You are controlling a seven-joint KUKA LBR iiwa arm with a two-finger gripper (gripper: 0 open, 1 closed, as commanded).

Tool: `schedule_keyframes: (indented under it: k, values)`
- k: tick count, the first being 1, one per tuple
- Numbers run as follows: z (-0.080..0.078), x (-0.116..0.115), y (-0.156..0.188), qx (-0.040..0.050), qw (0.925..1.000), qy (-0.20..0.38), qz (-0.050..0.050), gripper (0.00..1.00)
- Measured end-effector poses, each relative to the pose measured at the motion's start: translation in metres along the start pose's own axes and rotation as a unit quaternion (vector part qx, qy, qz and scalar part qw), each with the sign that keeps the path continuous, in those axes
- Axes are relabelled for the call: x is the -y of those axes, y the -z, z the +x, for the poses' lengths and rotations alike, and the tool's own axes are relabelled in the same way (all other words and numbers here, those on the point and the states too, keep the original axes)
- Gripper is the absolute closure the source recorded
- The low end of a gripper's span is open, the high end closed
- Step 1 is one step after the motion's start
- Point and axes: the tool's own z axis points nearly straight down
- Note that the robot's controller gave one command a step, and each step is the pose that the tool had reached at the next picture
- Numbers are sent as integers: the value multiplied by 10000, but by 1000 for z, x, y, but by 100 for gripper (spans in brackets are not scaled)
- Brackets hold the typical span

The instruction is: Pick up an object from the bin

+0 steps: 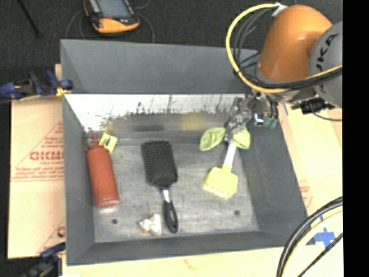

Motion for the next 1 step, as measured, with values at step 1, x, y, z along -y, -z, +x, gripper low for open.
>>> schedule_keyframes:
  k: [1]
  values:
    - [-6, -15, 3, -12, 9999, -128, -6, 100]
